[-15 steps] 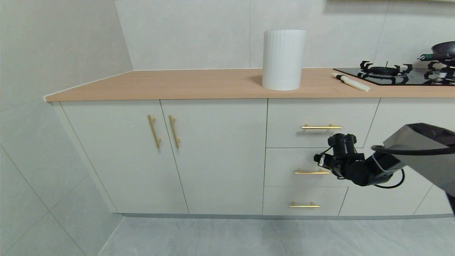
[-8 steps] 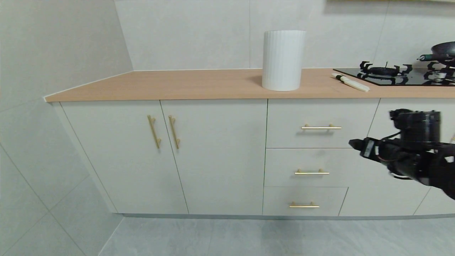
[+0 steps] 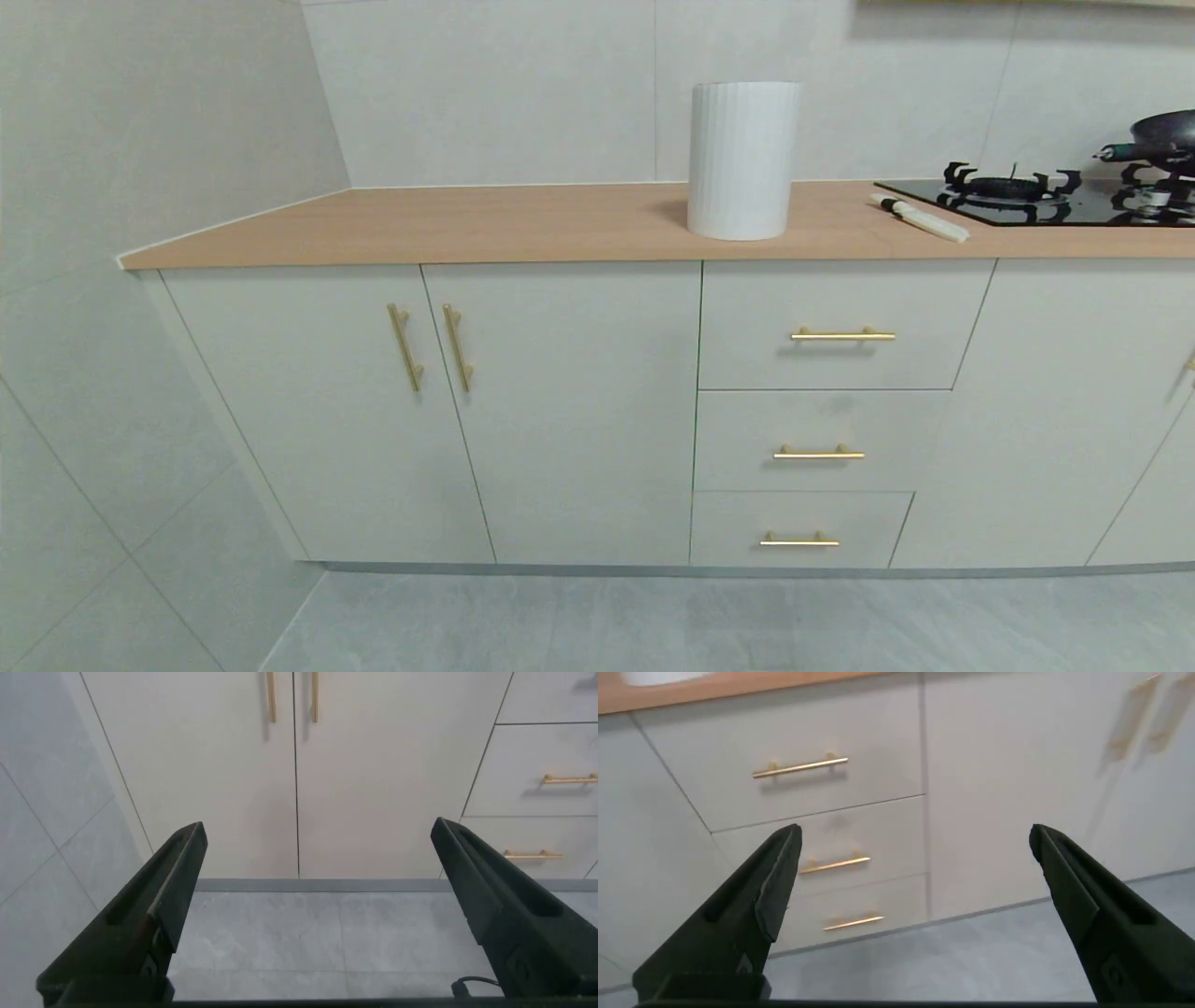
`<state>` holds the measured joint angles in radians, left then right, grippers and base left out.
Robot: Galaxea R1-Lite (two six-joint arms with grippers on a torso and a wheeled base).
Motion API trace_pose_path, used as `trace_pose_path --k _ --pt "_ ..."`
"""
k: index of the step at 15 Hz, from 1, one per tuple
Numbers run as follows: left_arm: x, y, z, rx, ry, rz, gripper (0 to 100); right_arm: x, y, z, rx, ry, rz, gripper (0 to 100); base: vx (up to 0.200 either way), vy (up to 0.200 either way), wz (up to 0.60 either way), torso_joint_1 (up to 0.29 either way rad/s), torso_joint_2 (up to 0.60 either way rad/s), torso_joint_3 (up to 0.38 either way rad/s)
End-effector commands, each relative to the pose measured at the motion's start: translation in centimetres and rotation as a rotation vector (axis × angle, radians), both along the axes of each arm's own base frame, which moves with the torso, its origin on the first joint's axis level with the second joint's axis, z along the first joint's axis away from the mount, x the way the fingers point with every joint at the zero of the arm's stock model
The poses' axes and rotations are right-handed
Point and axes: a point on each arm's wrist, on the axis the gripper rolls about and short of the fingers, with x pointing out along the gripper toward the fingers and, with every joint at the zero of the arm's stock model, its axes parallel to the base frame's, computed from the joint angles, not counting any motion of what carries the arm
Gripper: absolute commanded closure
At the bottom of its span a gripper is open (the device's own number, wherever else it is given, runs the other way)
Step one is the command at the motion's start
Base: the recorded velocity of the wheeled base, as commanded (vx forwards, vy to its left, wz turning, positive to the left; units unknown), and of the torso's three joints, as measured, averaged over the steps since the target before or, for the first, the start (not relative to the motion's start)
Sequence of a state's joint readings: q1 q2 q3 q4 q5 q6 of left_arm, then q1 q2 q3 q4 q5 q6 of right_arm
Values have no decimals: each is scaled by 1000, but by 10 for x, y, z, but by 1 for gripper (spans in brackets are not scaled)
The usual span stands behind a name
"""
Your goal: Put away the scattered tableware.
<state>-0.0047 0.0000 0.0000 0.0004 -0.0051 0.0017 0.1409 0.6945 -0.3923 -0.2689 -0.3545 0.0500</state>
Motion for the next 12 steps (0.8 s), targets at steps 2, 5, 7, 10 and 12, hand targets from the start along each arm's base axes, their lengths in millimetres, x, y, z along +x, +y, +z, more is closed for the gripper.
trace_pose_path --k 2,5,7,10,12 --pt "0 0 0 0 0 1 0 -96 -13 -46 -56 -102 22 0 0 0 0 0 0 0" --pt "0 0 0 0 0 1 0 -103 -14 -59 -108 -73 -28 0 0 0 0 0 0 0" --pt "0 0 0 0 0 -1 0 -101 -16 -65 -100 -52 -115 0 0 0 0 0 0 0" --pt "0 0 0 0 0 1 0 -101 -16 -69 -107 -29 -240 0 0 0 0 0 0 0" --pt "0 0 0 0 0 1 0 -107 -12 -71 -124 -48 -316 0 0 0 0 0 0 0"
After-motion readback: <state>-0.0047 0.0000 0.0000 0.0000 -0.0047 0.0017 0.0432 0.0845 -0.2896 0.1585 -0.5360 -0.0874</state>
